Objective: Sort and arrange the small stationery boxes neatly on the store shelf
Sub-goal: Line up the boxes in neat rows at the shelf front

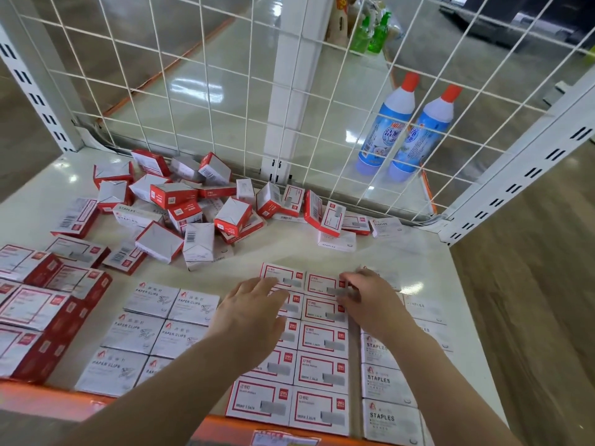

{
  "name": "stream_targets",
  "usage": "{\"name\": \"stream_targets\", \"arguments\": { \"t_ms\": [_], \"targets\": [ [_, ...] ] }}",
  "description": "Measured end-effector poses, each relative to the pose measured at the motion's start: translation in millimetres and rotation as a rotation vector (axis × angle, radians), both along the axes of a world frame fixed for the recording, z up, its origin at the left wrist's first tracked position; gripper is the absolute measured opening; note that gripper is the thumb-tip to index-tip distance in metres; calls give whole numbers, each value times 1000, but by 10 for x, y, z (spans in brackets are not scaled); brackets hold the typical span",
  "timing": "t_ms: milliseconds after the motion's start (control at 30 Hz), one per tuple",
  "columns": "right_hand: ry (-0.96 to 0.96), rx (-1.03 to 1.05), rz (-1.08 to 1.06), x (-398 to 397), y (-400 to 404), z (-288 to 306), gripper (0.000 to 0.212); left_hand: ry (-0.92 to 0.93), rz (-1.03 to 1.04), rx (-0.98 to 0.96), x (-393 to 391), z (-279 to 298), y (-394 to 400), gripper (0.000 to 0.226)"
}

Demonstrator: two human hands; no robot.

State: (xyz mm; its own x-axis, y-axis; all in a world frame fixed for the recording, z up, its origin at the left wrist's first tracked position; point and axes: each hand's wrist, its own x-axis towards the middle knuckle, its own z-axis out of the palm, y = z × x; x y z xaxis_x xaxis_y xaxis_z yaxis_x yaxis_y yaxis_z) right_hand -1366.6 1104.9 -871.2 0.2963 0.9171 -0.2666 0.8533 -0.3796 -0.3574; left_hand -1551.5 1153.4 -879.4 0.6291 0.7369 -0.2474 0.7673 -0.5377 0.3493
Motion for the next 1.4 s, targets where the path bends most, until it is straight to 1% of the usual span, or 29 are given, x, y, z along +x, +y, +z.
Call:
{"name": "stream_targets", "arguments": {
  "t_ms": [233, 367, 433, 567, 700, 833, 900, 1000, 1167, 1267, 1400],
  "targets": [
    [-79, -13, 56, 16, 36, -68, 27, -6, -18, 58, 49, -20, 19, 49],
    [-62, -3, 50, 21, 63, -103, 21, 20, -116, 60, 89, -6, 51, 52],
    [-39, 38, -4, 32, 76, -119, 20, 50, -150, 59, 108, 1, 64, 53],
    [3, 207, -144, 62, 147, -119, 29, 113, -188, 85, 180, -15, 98, 55],
    [41, 276, -235, 115, 284, -184, 34, 95, -176, 48, 212, -43, 155, 50],
    [59, 297, -332, 158, 477, -213, 31, 48, -151, -5, 235, -1, 219, 45],
    [84, 301, -388, 167, 571, -198, 34, 51, -146, -24, 240, 8, 214, 46],
    [92, 313, -406, 175, 708, -235, 29, 67, -144, -40, 236, -5, 208, 47],
    [21, 276, -485, 185, 904, -305, 41, 72, -149, -73, 239, 7, 235, 47],
    [-15, 258, -523, 193, 961, -312, 50, 59, -117, -108, 231, 3, 222, 47],
    [-9, 252, -543, 216, 1040, -385, 58, 23, -69, -150, 239, -15, 221, 46]
  ]
}}
